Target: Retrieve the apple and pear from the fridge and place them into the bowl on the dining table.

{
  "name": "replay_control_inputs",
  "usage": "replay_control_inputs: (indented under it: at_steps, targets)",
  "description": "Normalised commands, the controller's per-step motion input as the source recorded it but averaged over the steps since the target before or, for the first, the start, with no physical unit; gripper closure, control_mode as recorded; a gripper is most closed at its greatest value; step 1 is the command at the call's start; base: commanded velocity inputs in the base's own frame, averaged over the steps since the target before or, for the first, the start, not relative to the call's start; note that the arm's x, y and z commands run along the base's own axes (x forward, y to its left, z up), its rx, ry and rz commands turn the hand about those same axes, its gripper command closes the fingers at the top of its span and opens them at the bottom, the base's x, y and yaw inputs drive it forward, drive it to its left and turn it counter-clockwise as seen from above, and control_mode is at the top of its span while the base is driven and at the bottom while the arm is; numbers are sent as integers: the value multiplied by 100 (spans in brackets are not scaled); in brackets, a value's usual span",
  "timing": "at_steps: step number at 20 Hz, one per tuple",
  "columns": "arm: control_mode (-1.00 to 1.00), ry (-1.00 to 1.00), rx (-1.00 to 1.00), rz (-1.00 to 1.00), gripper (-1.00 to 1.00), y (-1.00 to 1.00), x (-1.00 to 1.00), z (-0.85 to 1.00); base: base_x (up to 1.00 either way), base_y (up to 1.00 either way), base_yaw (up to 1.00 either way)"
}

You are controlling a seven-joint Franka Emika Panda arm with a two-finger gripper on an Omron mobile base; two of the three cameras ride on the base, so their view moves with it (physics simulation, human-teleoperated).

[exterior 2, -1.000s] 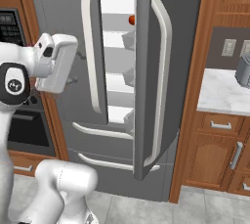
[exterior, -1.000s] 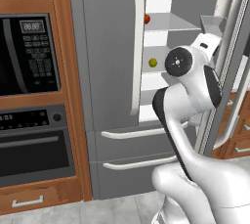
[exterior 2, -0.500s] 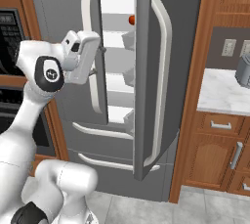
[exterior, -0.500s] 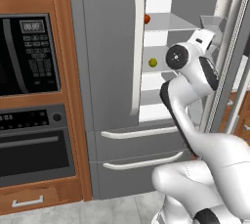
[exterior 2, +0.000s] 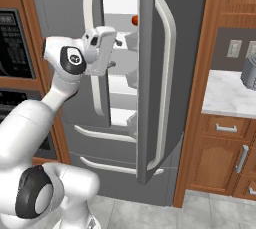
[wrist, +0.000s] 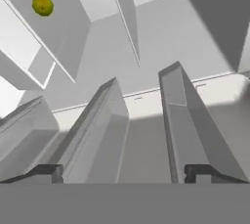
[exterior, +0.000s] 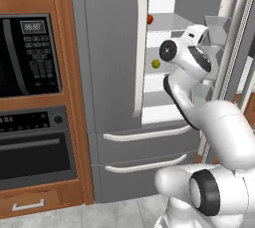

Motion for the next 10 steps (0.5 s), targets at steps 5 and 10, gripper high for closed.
replay_control_inputs:
  at_steps: [5,10]
  targets:
    - [-100,0,-2,-11,-100,-13,98,0,0,0,0]
    - [-100,0,-2,-15,-100,-50,30,0,0,0,0]
